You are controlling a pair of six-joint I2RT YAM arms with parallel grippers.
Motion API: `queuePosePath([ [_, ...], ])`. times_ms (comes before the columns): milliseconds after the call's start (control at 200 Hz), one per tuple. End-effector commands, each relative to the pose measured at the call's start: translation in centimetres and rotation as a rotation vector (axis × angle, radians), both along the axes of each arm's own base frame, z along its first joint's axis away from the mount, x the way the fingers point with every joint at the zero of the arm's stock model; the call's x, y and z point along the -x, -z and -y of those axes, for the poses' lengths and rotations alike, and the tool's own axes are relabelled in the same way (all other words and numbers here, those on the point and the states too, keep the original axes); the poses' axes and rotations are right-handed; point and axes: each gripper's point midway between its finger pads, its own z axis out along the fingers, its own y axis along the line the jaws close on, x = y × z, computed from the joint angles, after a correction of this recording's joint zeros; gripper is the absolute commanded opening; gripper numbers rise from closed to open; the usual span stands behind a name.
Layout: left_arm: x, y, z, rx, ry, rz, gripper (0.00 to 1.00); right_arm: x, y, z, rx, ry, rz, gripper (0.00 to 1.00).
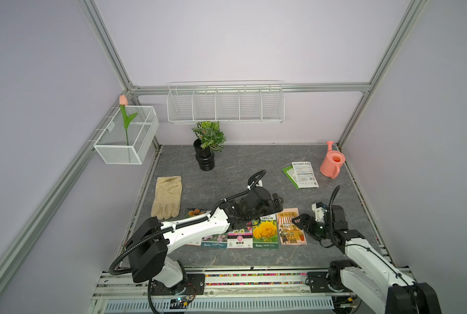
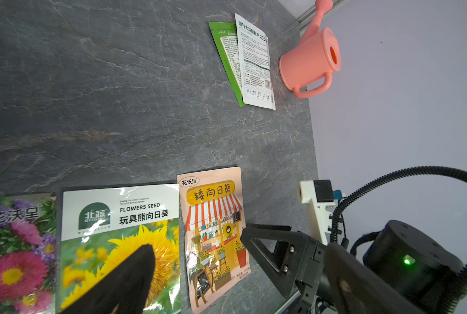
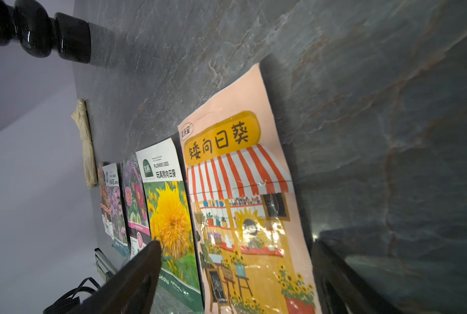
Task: Arrange the seed packets in a row
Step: Place the seed packet at the center of the board.
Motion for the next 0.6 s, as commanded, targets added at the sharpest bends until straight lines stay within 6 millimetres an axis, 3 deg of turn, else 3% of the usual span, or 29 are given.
queuePosePath([
  [0, -0.4, -0.4, -1.1, -0.011, -0.024, 0.024, 1.00, 2.3, 2.0, 0.2, 0.023, 0.007, -0.093, 0.89],
  [235, -0.7, -0.5, -1.3, -0.013, -0.025, 0.033, 1.00, 3.3, 2.1, 0.4, 0.028, 0.013, -0.092, 0.89],
  [455, -1.9, -0.1, -1.0, -0.023, -0.029, 0.039, 1.00, 2.5, 0.1, -0.1, -0.016, 0.011, -0.045, 0.88],
  [595, -3.2, 0.5, -0.3, -0.039, -0.031, 0.045, 0.99, 2.5, 0.0, -0.1, -0.007, 0.005, -0.056, 0.88],
])
